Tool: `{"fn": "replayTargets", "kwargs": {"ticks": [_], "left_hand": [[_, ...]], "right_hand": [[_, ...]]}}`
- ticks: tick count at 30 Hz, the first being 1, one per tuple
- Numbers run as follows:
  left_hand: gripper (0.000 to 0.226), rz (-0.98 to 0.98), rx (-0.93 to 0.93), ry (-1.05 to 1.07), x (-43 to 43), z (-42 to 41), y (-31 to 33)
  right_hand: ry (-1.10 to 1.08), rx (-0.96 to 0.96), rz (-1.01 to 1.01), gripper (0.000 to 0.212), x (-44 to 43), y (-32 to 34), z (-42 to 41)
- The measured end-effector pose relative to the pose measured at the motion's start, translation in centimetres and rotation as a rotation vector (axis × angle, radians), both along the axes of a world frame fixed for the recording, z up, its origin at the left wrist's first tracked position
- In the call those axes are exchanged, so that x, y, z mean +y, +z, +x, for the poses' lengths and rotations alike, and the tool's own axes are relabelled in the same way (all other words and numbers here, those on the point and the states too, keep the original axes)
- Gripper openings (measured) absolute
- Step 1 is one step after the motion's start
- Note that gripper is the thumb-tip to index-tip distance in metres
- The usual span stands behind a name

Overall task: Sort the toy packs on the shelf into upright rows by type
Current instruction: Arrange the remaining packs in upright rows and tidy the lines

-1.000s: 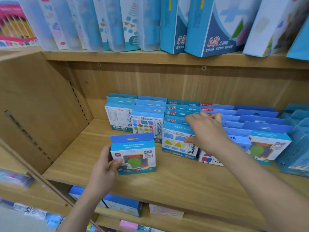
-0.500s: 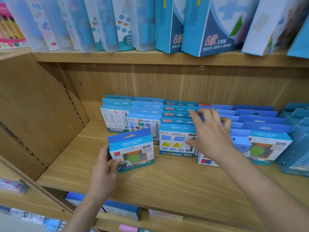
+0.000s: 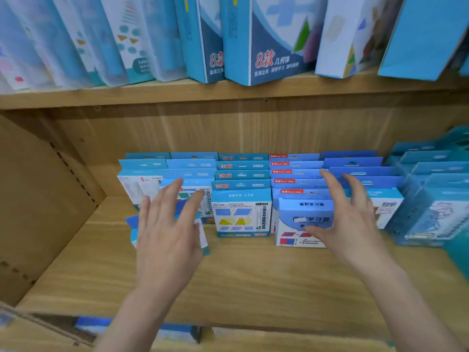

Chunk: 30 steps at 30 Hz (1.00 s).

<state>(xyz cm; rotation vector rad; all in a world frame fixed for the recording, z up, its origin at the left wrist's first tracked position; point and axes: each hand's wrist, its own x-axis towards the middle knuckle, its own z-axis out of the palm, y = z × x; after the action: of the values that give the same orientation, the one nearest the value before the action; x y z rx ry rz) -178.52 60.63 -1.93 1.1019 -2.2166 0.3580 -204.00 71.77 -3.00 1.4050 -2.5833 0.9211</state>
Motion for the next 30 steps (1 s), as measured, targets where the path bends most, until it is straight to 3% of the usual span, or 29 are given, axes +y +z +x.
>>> {"fn": "replayTargets", "kwargs": {"ticks": [6,14,23,26,30], "left_hand": [[0.084,0.102,-0.412,0.151,-1.7,-6.7,0.6],[0.084,0.097,-0.451,0.086,-3.1,-7.9,0.0],[0.089,0.031,-0.392,0.017,-2.9,-6.6,0.2],[0.078,-0.019,-0.219,-0.031,-1.9,-4.0,1.3],[0.052,0.161,0.069,-0.049,-1.8,1.2,2.4]], "right_hand": [[-0.009,0.106,-0.035,0.095,-0.4,-0.9,-0.2],[-0.007,0.196,-0.036,0.081,-0.7,-1.5,-0.2],[-0.001,0.261,0.0,0.088,-0.7,-1.2,0.0],[-0.023,0.311,-0.01,0.096,-0.5,-1.0,0.6],[0.013,0.312,-0.096,0.088,-0.9,-0.8,2.3]]}}
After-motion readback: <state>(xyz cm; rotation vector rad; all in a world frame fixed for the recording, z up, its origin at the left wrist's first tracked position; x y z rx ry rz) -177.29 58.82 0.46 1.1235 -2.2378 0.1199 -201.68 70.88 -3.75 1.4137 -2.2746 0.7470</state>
